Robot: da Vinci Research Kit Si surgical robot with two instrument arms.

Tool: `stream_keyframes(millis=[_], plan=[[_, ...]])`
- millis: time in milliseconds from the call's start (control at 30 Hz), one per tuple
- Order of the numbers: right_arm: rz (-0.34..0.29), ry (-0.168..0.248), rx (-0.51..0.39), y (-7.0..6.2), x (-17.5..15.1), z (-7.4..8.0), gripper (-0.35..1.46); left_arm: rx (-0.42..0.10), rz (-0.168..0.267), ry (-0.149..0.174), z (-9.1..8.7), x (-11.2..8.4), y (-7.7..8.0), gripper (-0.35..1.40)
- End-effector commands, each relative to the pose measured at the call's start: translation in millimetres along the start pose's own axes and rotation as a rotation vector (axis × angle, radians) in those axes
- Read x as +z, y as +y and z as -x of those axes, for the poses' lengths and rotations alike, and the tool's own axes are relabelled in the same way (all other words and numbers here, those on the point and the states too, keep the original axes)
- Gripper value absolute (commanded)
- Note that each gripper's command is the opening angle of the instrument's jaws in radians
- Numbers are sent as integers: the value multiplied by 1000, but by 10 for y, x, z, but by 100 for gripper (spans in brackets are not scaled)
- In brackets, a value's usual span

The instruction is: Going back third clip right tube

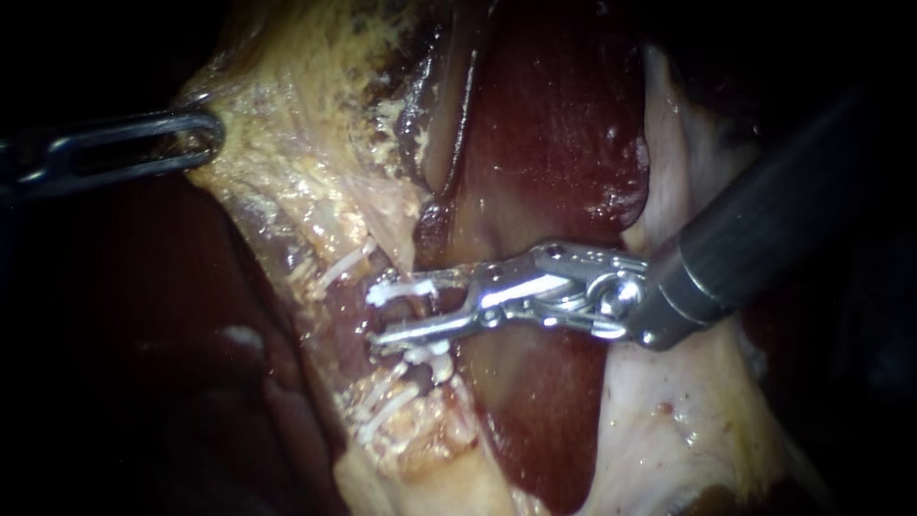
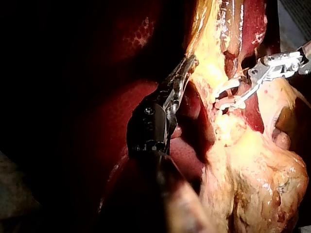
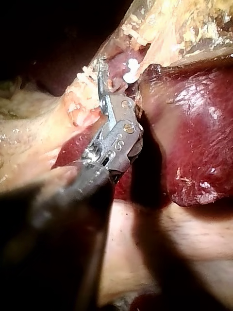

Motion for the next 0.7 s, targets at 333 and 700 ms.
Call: stream_keyframes(millis=[333, 700], plan=[[1, -1, -26, -2, -30, -1, 60, 0, -1, 0, 0, 0, 0, -35], [-30, -11, -334, -18, -100, -31, 60, 0, -1, 0, 0, 0, 0, -35]])
